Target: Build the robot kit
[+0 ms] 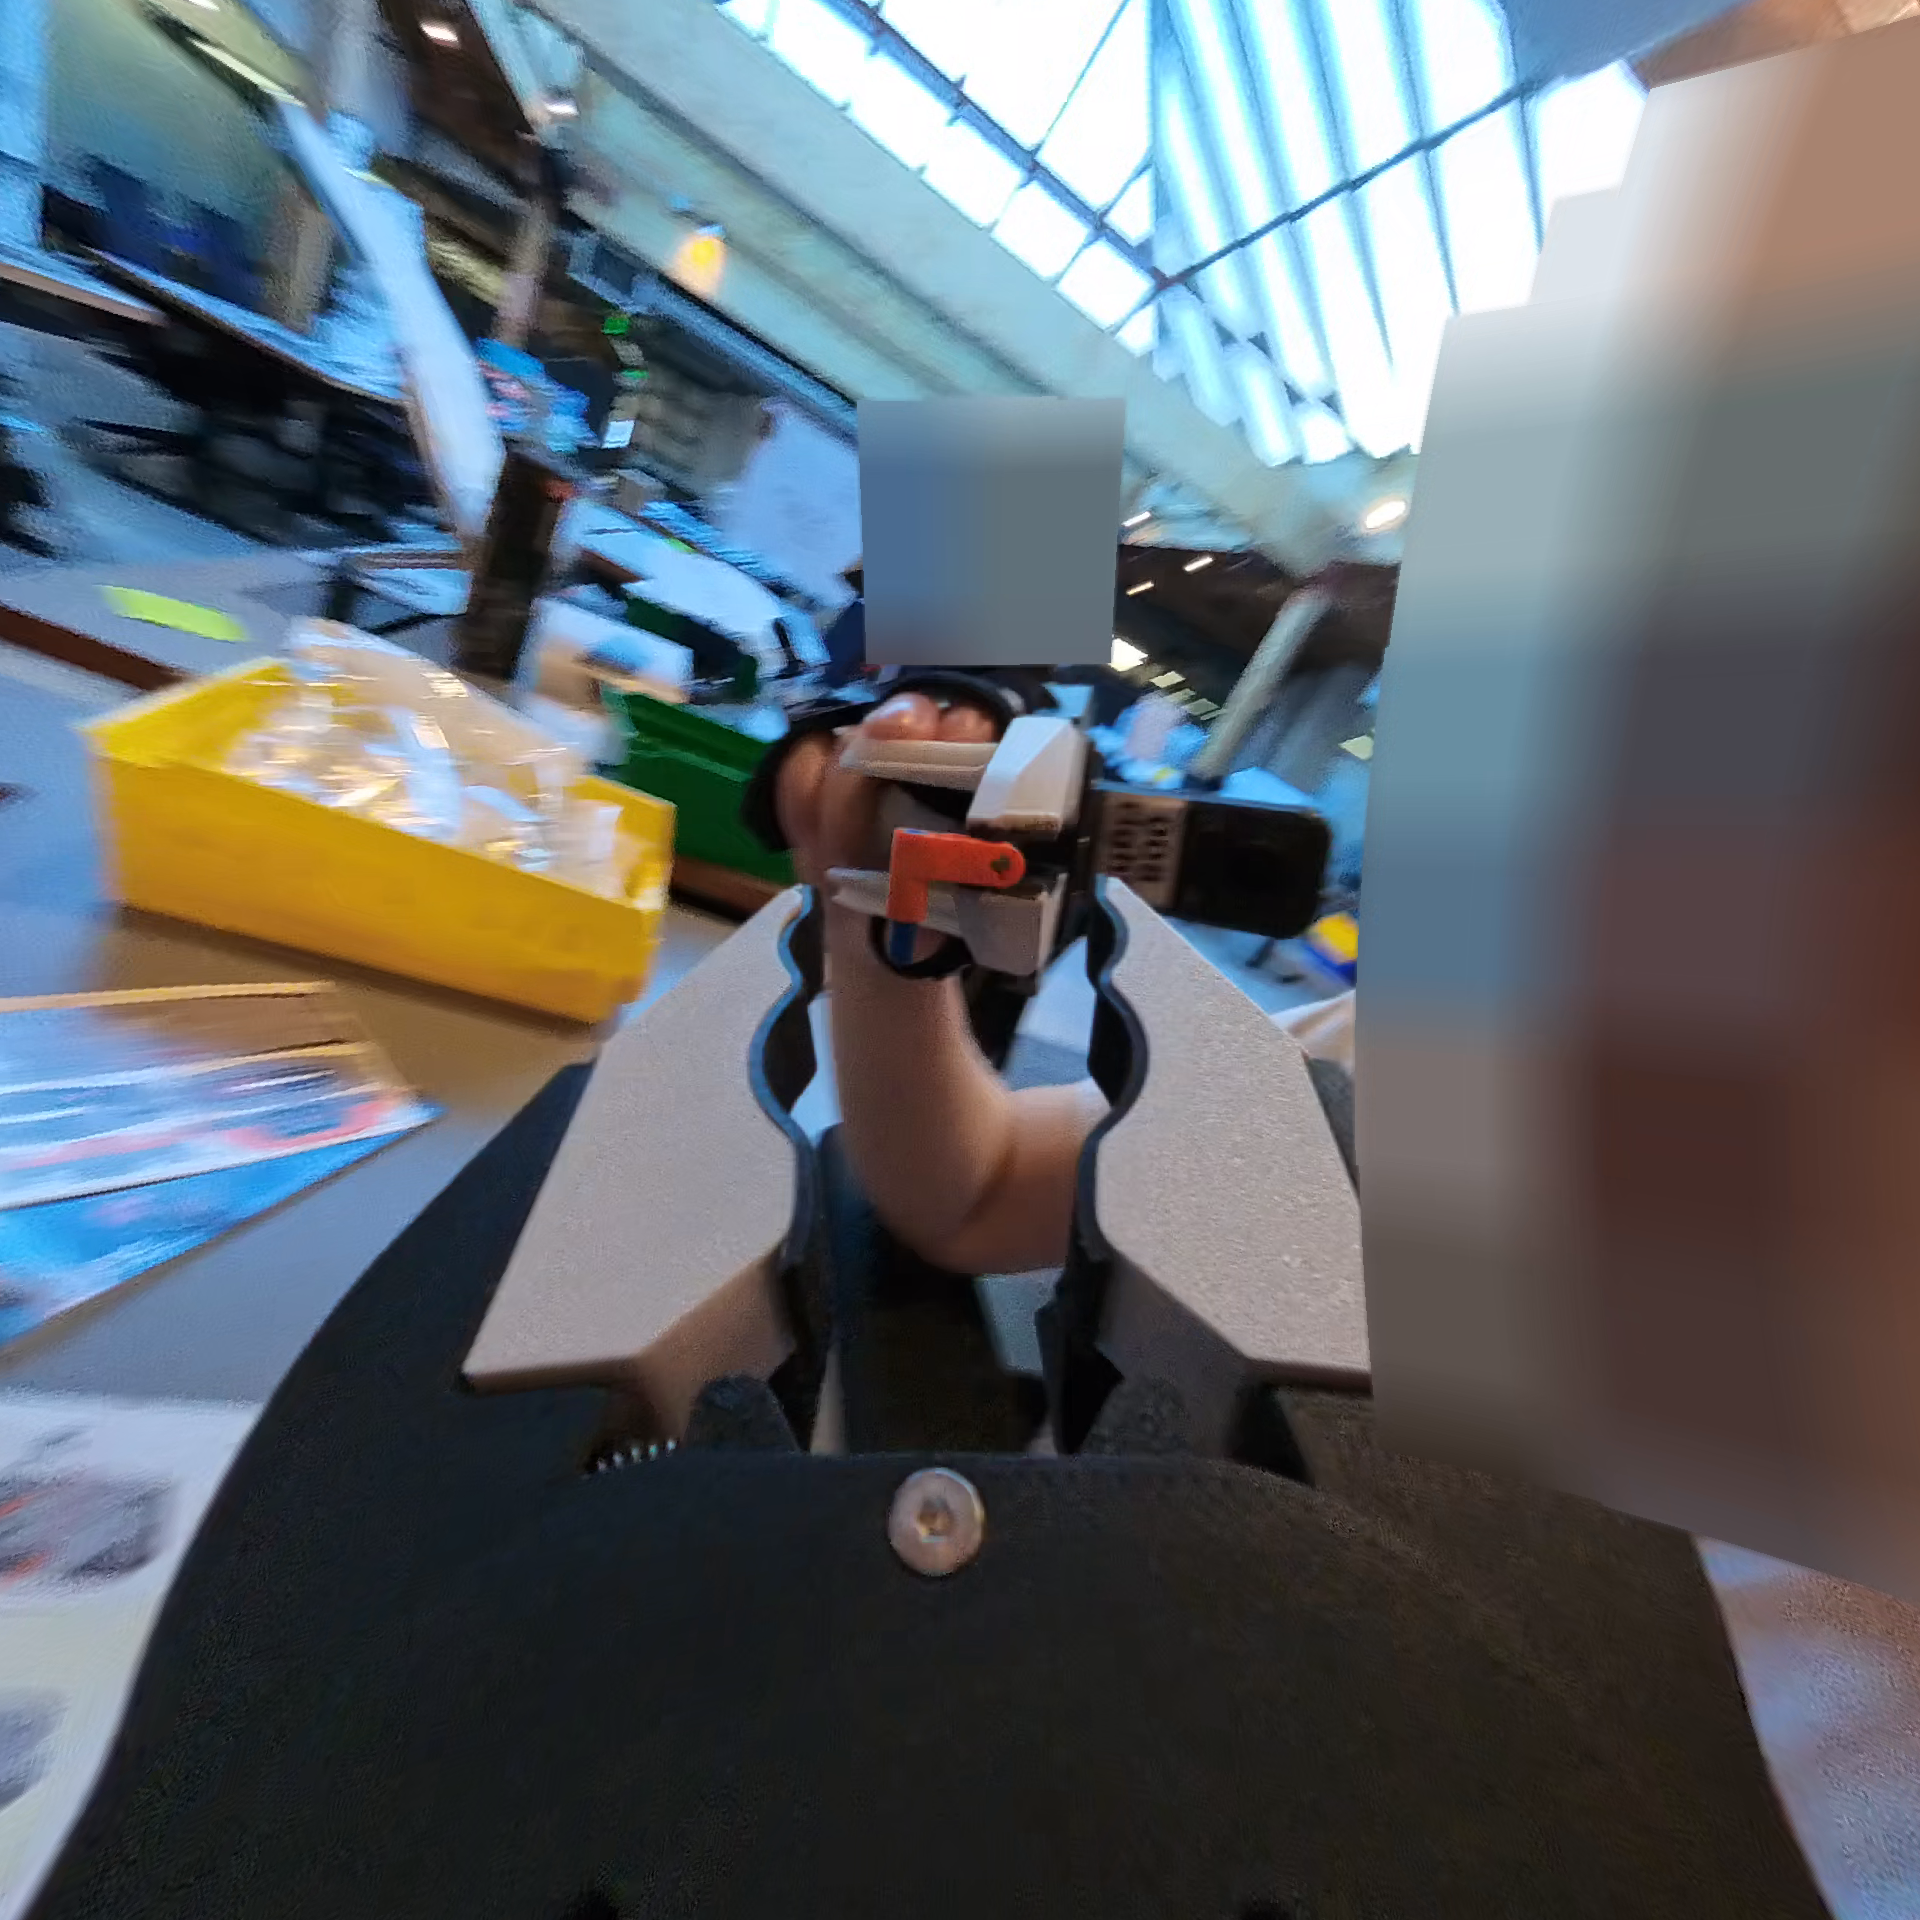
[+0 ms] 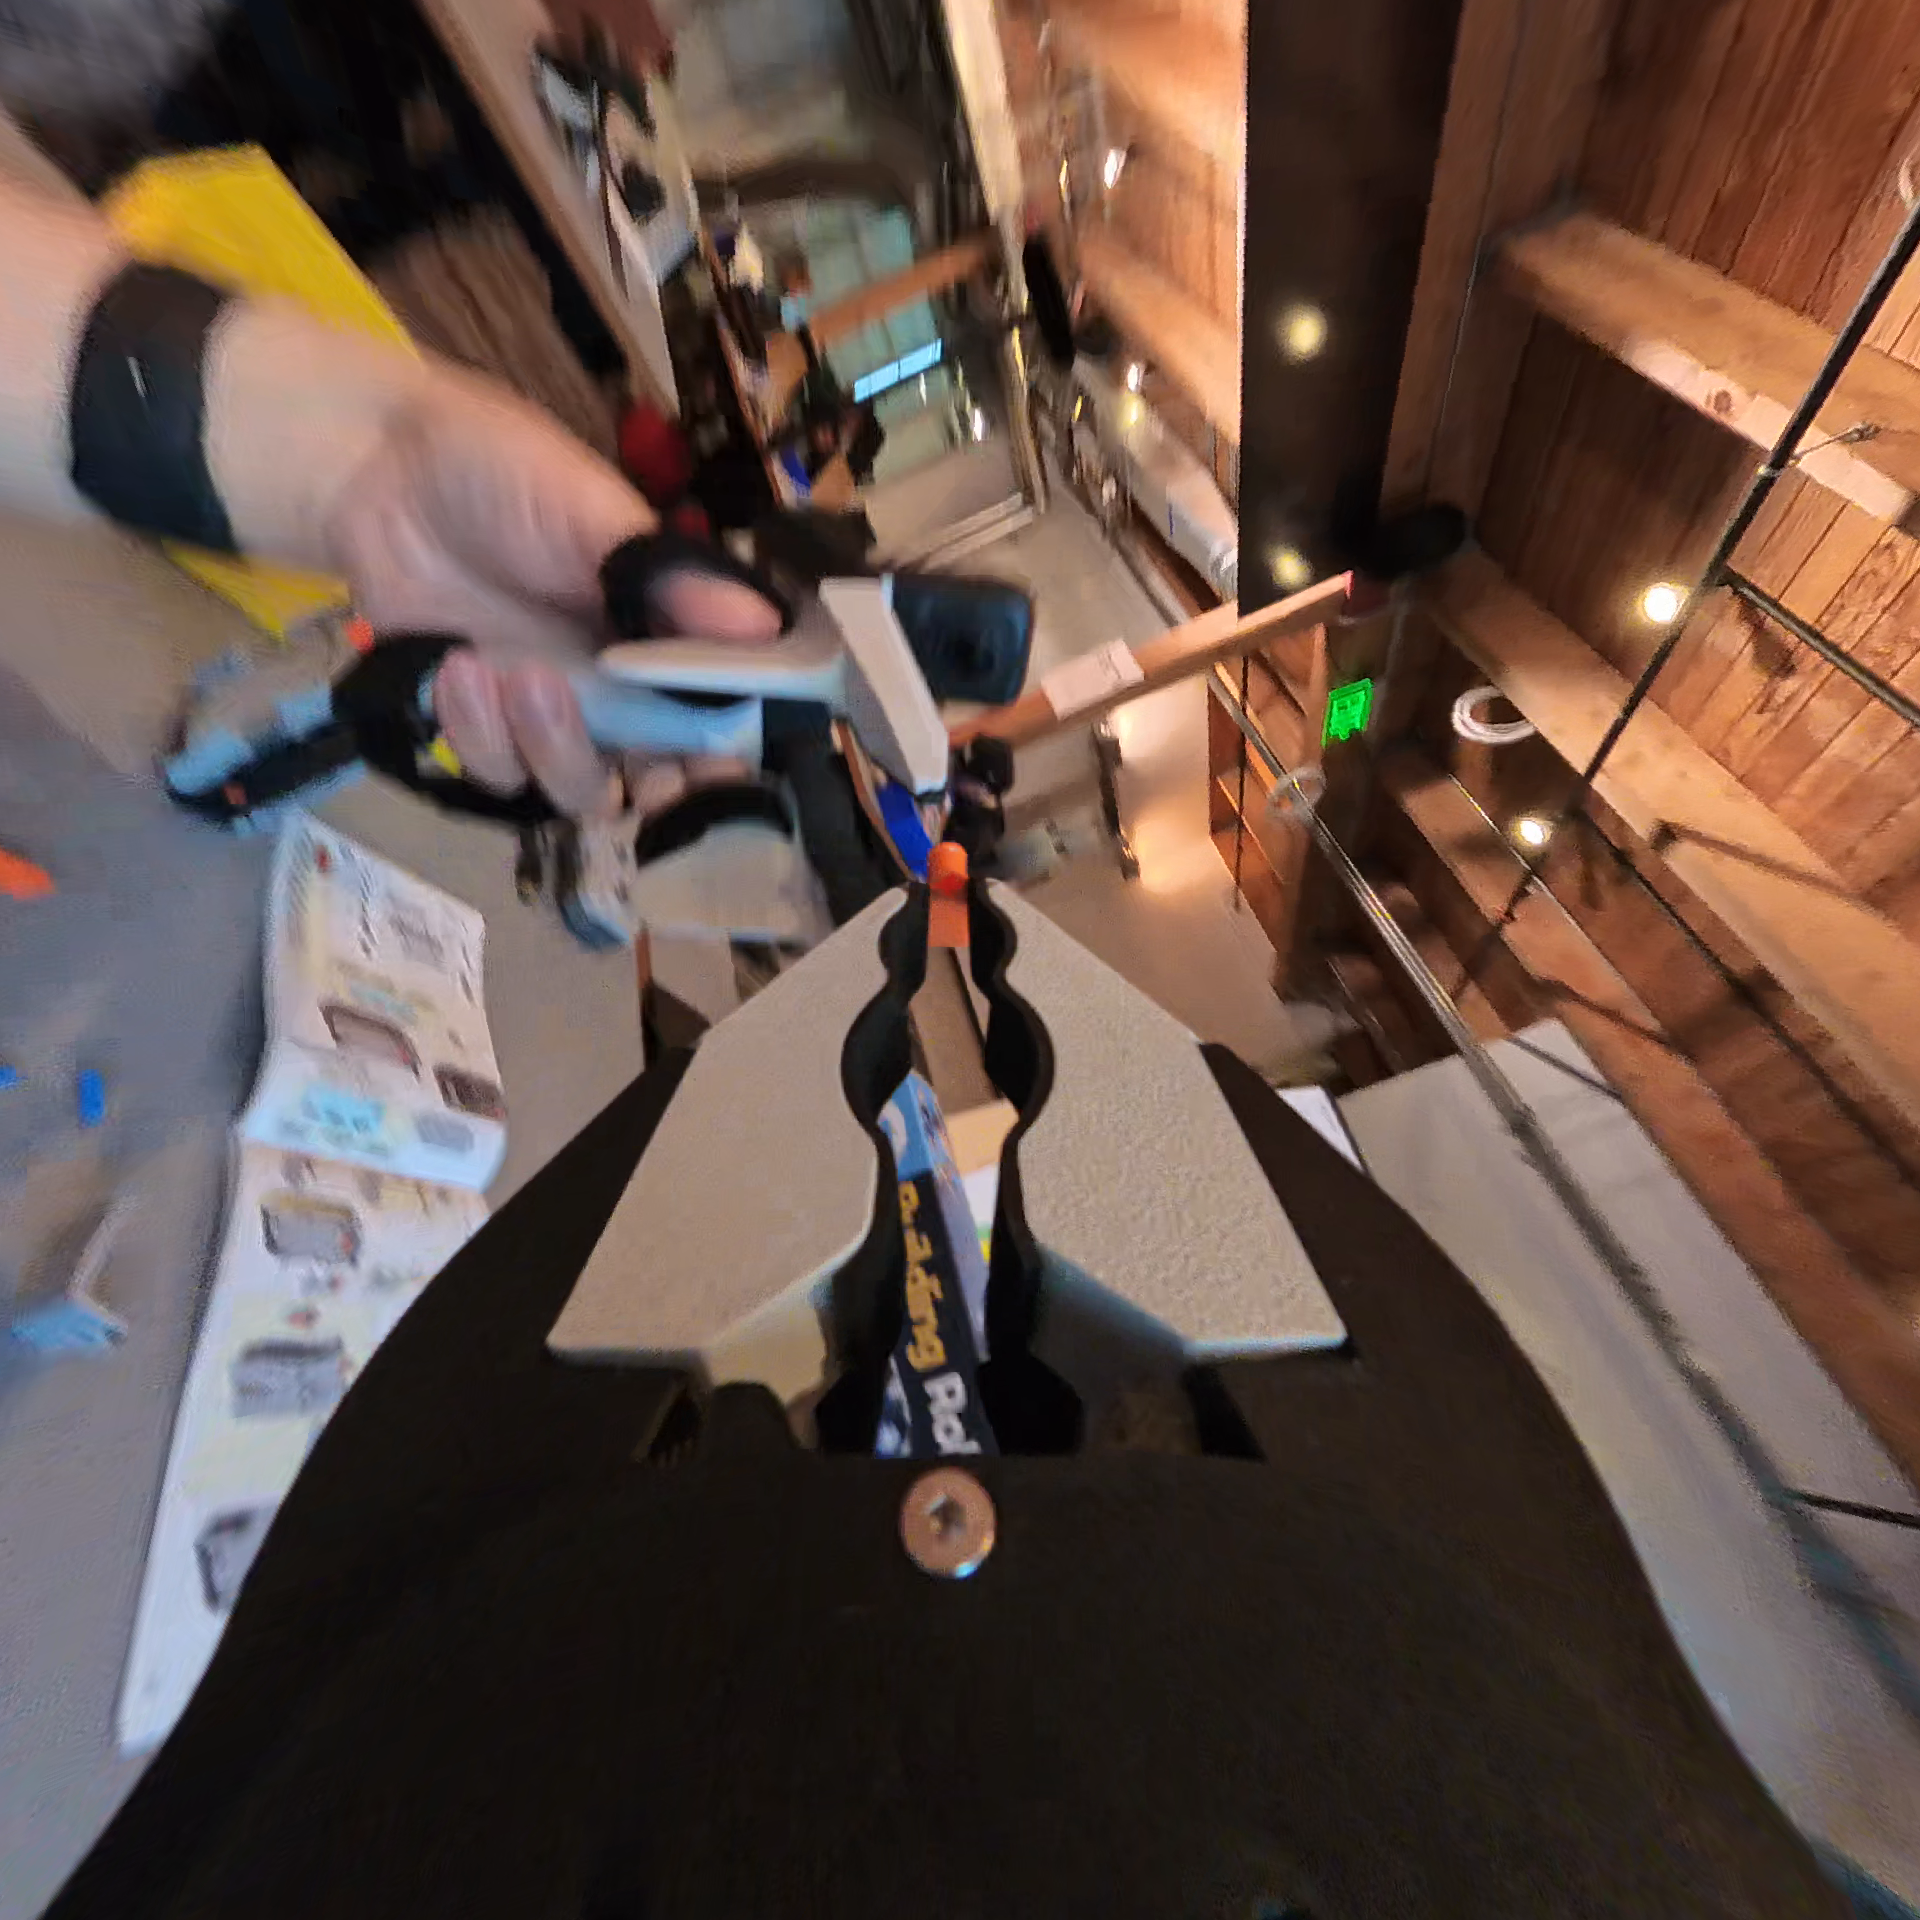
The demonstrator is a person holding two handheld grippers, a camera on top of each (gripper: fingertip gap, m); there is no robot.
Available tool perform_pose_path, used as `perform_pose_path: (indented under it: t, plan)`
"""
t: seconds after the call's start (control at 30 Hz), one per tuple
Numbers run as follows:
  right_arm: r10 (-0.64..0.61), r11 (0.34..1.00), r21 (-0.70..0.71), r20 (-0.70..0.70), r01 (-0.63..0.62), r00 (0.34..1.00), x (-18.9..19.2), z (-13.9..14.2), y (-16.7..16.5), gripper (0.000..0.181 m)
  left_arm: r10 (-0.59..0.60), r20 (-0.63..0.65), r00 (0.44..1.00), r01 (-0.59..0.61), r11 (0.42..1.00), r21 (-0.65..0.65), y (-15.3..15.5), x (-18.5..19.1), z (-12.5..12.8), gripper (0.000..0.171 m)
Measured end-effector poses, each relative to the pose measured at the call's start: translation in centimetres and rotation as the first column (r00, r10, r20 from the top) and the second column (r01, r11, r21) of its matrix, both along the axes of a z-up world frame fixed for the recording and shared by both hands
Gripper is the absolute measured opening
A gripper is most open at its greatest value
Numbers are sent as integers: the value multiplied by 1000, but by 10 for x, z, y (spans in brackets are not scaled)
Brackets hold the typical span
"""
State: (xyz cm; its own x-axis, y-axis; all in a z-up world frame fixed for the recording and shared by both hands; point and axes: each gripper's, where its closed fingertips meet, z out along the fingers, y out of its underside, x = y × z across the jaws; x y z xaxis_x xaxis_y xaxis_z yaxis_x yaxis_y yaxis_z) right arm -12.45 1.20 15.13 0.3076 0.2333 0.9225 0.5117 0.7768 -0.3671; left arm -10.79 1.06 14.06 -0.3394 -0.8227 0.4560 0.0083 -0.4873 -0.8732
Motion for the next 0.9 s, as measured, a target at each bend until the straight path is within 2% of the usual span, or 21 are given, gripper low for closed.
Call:
perform_pose_path:
  t: [0.03,0.1,0.33,0.57,0.9]
  plan:
    - [-33,999,15,31,32,999,0,-4,4,6,52,-41,998,-50,998,48,4,-2,-4,46]
    - [-22,1000,-1,48,22,999,-4,-10,6,6,74,-45,996,-69,992,105,3,-8,-2,38]
    - [53,998,-27,32,-52,998,-11,-12,-2,6,10,-43,999,-6,995,99,-4,-9,-4,22]
    - [115,991,-67,-13,-116,993,-14,-11,-4,6,42,-58,997,-33,988,152,-5,-12,-4,22]
    - [132,988,-71,-64,-137,989,-16,-17,11,6,219,-163,962,-187,964,190,13,-14,-12,22]
